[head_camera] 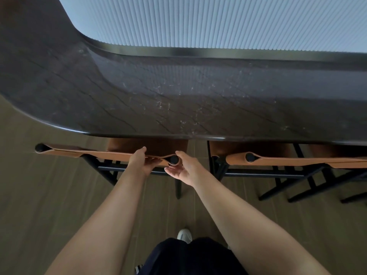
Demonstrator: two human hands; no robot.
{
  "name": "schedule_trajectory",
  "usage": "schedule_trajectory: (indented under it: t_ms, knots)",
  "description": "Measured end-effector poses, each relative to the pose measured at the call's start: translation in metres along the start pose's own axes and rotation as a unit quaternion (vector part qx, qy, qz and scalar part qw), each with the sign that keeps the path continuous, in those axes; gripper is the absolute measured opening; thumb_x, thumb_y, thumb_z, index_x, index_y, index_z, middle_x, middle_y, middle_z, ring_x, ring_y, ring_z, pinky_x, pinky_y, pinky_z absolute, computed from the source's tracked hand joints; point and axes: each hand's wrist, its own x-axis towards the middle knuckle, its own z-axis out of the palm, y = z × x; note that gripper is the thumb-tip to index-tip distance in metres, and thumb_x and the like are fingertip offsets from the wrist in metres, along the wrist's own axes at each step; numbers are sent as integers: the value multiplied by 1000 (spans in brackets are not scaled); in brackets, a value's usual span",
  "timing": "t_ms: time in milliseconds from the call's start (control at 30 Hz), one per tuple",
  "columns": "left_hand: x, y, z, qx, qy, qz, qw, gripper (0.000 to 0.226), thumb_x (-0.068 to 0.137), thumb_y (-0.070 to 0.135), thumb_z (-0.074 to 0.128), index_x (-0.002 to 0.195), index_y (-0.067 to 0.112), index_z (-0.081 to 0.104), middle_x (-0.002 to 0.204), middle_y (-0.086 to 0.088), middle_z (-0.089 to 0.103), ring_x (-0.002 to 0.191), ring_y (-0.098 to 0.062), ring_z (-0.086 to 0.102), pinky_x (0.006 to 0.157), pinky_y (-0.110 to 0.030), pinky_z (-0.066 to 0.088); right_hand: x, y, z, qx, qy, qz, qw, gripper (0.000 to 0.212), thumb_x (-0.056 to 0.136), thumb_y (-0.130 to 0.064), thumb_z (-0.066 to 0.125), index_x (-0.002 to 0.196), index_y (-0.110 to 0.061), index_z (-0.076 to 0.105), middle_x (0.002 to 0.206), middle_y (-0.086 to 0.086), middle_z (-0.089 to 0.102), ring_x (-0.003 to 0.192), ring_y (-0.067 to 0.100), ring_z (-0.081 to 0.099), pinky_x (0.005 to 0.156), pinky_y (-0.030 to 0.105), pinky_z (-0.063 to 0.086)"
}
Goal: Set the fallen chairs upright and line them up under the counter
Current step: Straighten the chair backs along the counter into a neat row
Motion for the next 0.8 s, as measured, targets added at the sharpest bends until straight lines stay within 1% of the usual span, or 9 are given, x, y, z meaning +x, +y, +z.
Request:
schedule_trajectory:
  t_ms: [67,100,167,267,367,500,600,733,800]
  knots:
    - [3,0,1,10,12,-2,1000,29,98,4,42,128,-1,41,111,-21,55,87,-35,59,64,-49,52,4,-3,6,37,5,-9,999,24,90,0,63,111,-3,52,117,27,56,92,37,62,73,48,58]
    - [4,0,0,14,15,-1,1000,31,98,0,39,128,-1,41,106,-20,56,83,-34,59,59,-49,51,6,-4,8,40,9,-13,999,24,89,5,61,111,-2,53,119,27,55,94,38,61,71,48,58]
    - [4,-1,1,19,16,2,1000,29,96,-3,36,125,-2,42,100,-20,56,81,-33,59,59,-49,51,9,-6,12,28,19,-21,999,35,85,9,60,118,-1,52,120,28,55,101,40,61,69,49,59]
    - [4,-5,1,16,10,4,1000,26,96,-4,36,121,-2,43,103,-21,55,81,-34,58,66,-50,51,9,-4,9,34,33,-25,999,42,83,9,62,123,-1,52,118,28,56,103,42,61,73,52,60]
    - [0,-12,7,6,-7,0,1000,33,96,-4,37,129,-4,40,97,-20,55,82,-34,58,56,-47,52,8,-12,0,31,49,-44,997,45,85,8,63,126,-2,50,118,28,57,101,41,63,62,48,61]
    - [0,-16,18,12,-23,-9,1000,38,95,-8,37,132,-3,38,100,-21,54,83,-36,58,50,-49,52,5,-23,-15,32,42,-52,997,41,86,7,63,124,-5,51,120,27,57,104,41,62,76,52,60]
    - [1,-14,19,24,-31,-5,999,40,95,-9,37,134,-1,38,114,-23,54,83,-36,59,45,-48,53,3,-22,-19,40,26,-52,998,33,88,7,63,119,-1,54,118,27,59,106,41,62,83,55,57]
    - [4,-17,16,15,-19,0,1000,38,95,-7,40,132,1,40,108,-21,55,82,-35,61,44,-43,55,3,-21,-21,55,28,-53,997,32,88,7,63,118,1,55,118,27,59,107,43,61,84,57,56]
    - [5,-18,18,22,-14,5,1000,38,95,-7,41,132,0,40,115,-22,55,82,-35,61,48,-43,55,5,-20,-21,62,30,-55,996,32,87,8,63,118,1,56,118,27,60,106,43,62,82,57,56]
